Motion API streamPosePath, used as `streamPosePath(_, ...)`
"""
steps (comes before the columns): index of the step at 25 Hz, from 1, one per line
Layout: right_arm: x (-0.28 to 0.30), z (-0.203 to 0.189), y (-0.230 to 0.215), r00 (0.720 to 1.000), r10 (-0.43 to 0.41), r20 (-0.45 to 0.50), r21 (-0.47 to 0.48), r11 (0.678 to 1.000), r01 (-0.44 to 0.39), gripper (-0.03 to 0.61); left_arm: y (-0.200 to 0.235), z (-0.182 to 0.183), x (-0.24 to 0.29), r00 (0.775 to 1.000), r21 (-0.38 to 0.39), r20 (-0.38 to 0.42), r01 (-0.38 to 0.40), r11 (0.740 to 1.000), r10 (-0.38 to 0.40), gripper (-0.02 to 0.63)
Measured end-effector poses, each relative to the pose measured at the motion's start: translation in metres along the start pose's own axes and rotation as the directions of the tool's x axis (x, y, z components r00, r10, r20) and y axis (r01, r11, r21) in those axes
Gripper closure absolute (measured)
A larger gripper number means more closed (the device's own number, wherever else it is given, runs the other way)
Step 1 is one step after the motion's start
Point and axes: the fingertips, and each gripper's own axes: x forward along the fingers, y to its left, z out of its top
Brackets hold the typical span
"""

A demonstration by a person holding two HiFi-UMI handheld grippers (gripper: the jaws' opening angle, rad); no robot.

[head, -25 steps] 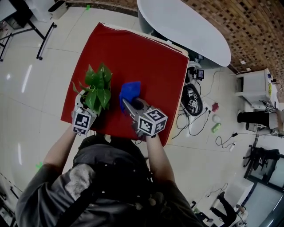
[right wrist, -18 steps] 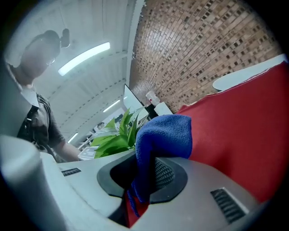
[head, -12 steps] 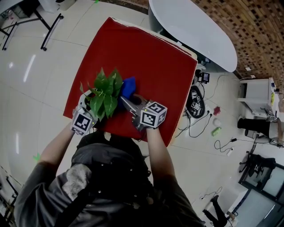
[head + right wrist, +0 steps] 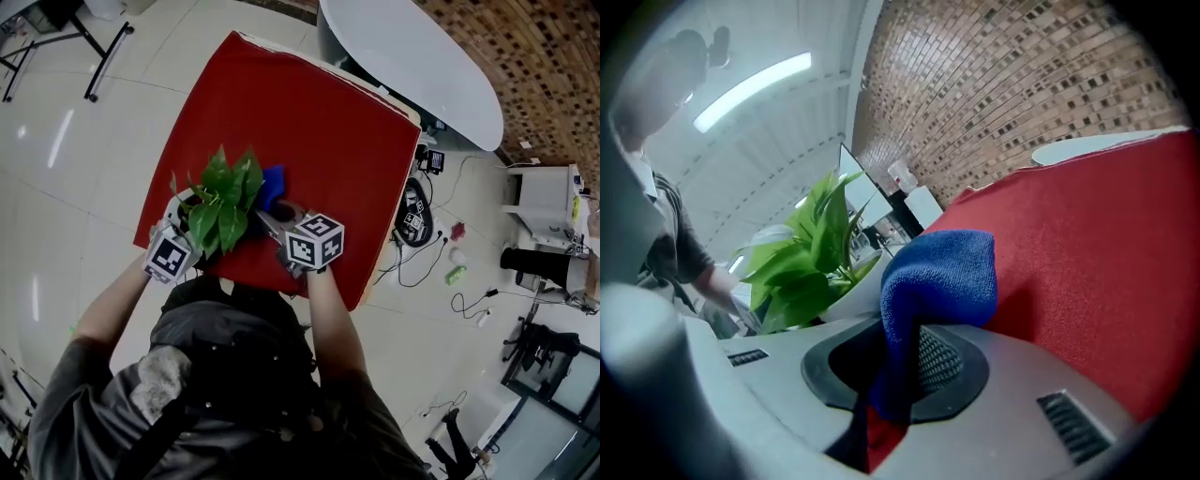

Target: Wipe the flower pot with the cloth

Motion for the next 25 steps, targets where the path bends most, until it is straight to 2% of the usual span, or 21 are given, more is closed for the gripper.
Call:
streamPosePath(3, 0.004, -0.01, -0.004, 0.994, -0.05, -0.095, -0.059, 0.997, 0.044, 0.5, -0.001, 0.001, 0.0, 0.998, 0.03, -0.011, 0.057, 0.998, -0.057, 0.19)
streamPosePath(6, 0.007, -0.015, -0.013, 0.977, -0.133, -0.169, -0.125, 0.986, 0.112, 0.5, -0.001, 0.001, 0.001, 0.995, 0.055, -0.024, 0.103, 0.993, -0.102, 0.19)
streamPosePath(8, 0.004, -0.011, -0.015, 0.973, -0.159, -0.166, -0.125, 0.982, 0.139, 0.5, -0.001, 0.002, 0.001, 0.991, 0.078, -0.034, 0.13, 0.988, -0.128, 0.189)
streamPosePath(13, -0.007, -0.009, -0.006, 0.98, -0.158, -0.123, -0.092, 0.985, 0.147, 0.5, -0.001, 0.002, 0.0, 0.987, 0.126, -0.065, 0.157, 0.98, -0.15, 0.163)
streamPosePath(19, -0.015, -0.011, -0.001, 0.976, -0.195, -0.1, -0.087, 0.979, 0.186, 0.5, 0.008, -0.006, -0.026, 0.993, 0.033, -0.077, 0.093, 0.995, -0.09, 0.144)
streamPosePath(22, -0.021, -0.008, 0.007, 0.98, -0.182, -0.076, -0.07, 0.982, 0.177, 0.5, 0.005, -0.011, -0.052, 0.997, -0.066, -0.075, 0.01, 0.998, -0.015, 0.144)
streamPosePath(25, -0.019, -0.012, 0.019, 0.986, -0.15, -0.069, -0.07, 0.987, 0.146, 0.5, -0.013, -0.019, -0.068, 0.997, -0.167, -0.067, -0.052, 0.985, 0.042, 0.144)
